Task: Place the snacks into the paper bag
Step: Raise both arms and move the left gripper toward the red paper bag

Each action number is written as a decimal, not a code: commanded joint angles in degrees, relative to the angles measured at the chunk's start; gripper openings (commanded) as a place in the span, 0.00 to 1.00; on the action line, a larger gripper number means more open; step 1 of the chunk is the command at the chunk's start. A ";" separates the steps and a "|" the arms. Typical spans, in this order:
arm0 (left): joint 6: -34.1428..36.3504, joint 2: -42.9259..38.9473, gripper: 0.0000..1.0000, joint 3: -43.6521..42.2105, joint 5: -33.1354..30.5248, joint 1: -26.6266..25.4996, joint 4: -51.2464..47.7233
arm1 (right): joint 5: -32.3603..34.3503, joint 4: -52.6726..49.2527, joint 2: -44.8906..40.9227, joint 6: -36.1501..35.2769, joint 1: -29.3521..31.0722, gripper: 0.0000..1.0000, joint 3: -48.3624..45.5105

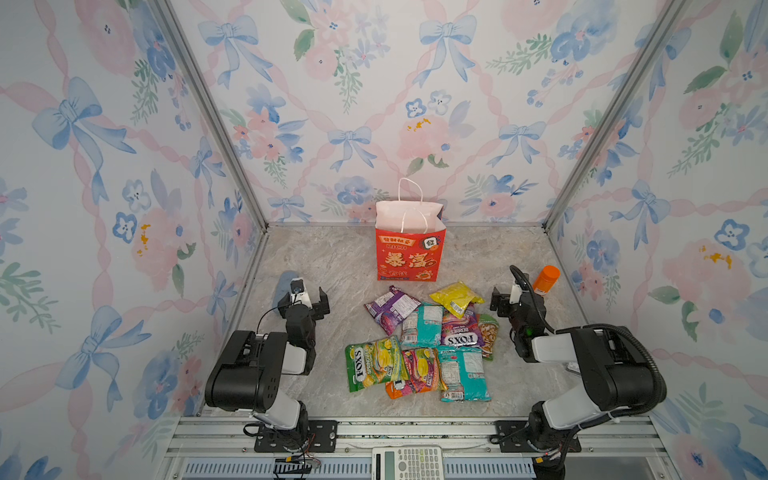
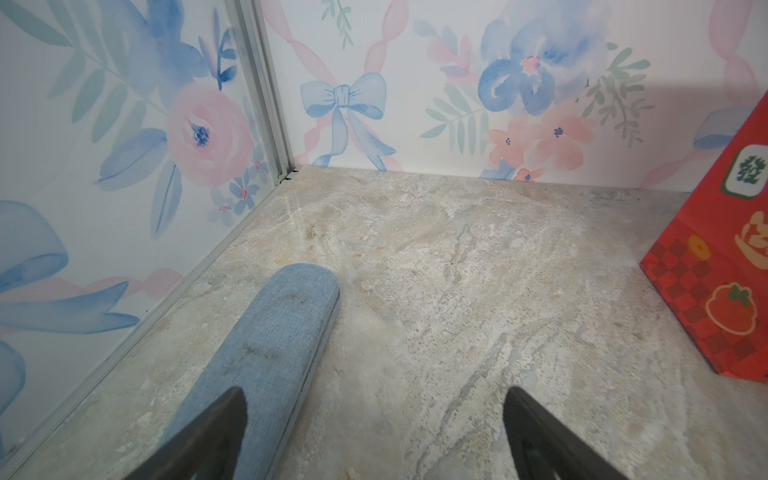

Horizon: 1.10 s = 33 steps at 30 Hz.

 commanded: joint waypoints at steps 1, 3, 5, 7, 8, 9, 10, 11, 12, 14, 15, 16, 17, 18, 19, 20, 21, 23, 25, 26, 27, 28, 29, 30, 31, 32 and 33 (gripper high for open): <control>0.84 -0.95 0.96 0.26 -1.04 -0.03 -0.86 | 0.21 -13.37 -7.59 -0.35 0.97 0.97 5.14; 0.61 -3.15 0.95 0.57 -1.52 -0.02 -3.45 | 4.35 -25.11 -11.22 2.07 2.41 0.97 10.77; 0.73 -6.01 0.95 1.72 -4.00 -0.76 -7.93 | 7.03 -34.36 -14.32 6.48 3.55 0.97 15.78; -3.55 -11.45 0.96 5.46 -8.07 -1.05 -21.77 | 6.45 -40.16 -18.20 13.49 3.84 0.96 19.17; -6.90 -13.30 0.98 7.25 -10.34 -1.01 -26.88 | 6.29 -42.17 -20.09 18.54 3.48 0.97 19.78; -9.85 -15.42 0.98 8.43 -11.17 -1.07 -30.66 | 3.39 -42.55 -22.16 21.86 2.35 0.97 19.33; -11.82 -17.56 0.98 8.79 -10.20 -1.08 -32.10 | -0.48 -40.34 -23.82 22.86 1.09 0.97 17.63; -14.10 -19.54 0.98 8.44 -9.20 -1.10 -32.13 | -2.75 -37.85 -24.90 23.28 -0.03 0.97 15.87; -18.54 -21.96 0.98 8.04 -9.56 -1.26 -32.08 | -4.41 -36.00 -26.03 23.85 -0.88 0.96 14.38; -26.72 -26.04 0.98 7.65 -11.57 -1.19 -33.13 | -4.70 -38.93 -27.89 23.71 -1.05 0.97 14.40; -27.66 -27.79 0.98 7.64 -10.39 -1.11 -33.19 | -4.10 -42.42 -28.48 23.26 -0.86 0.97 15.43; -26.57 -28.99 0.98 8.32 -7.56 -0.68 -33.45 | -3.25 -46.21 -28.78 23.01 -0.65 0.97 16.85; -26.08 -29.44 0.98 9.91 -5.30 -0.32 -35.11 | -2.88 -49.46 -28.76 22.90 -0.56 0.97 18.02; -26.11 -29.51 0.96 12.76 -3.25 -0.05 -38.77 | -2.93 -52.71 -28.61 22.76 -0.48 0.97 19.30; -25.57 -28.99 0.94 16.04 -0.88 0.21 -42.77 | -3.11 -55.50 -28.31 22.83 -0.45 0.97 20.27; -24.96 -28.17 0.92 19.35 1.66 0.46 -46.72 | -3.75 -57.32 -28.07 22.79 -0.22 0.96 20.80; -24.22 -26.84 0.90 23.04 4.58 0.64 -51.19 | -4.44 -58.89 -27.73 22.83 0.14 0.97 21.12; -22.87 -23.49 0.86 32.15 8.85 0.75 -59.73 | -5.20 -60.98 -27.00 22.83 1.23 0.97 21.53; -21.86 -18.94 0.83 42.05 10.05 0.84 -70.61 | -4.90 -63.24 -25.82 22.23 2.97 0.97 22.30; -20.71 -16.72 0.82 46.32 10.92 0.92 -74.87 | -4.68 -64.14 -25.19 21.96 3.68 0.97 22.80; -18.74 -14.04 0.79 51.30 13.04 0.96 -79.26 | -4.60 -65.16 -24.41 21.66 4.37 0.96 23.46; -16.95 -11.58 0.77 55.79 16.15 0.94 -82.79 | -4.74 -66.03 -23.60 21.30 4.98 0.96 24.02; -16.01 -9.64 0.76 59.02 18.97 0.94 -85.40 | -4.86 -66.80 -22.69 20.93 5.37 0.97 24.65; -15.15 -7.60 0.76 62.01 22.15 0.94 -87.43 | -5.01 -67.58 -21.74 20.54 5.95 0.96 25.38; -14.49 -5.82 0.74 64.55 25.27 0.94 -88.90 | -5.21 -68.24 -20.90 20.15 6.34 0.97 26.08; -14.33 -4.33 0.72 66.44 27.48 0.85 -89.96 | -5.16 -69.06 -20.13 19.79 6.71 0.97 26.68; -14.26 -2.79 0.71 68.69 29.68 0.86 -91.15 | -5.06 -69.60 -19.32 19.58 7.09 0.97 27.19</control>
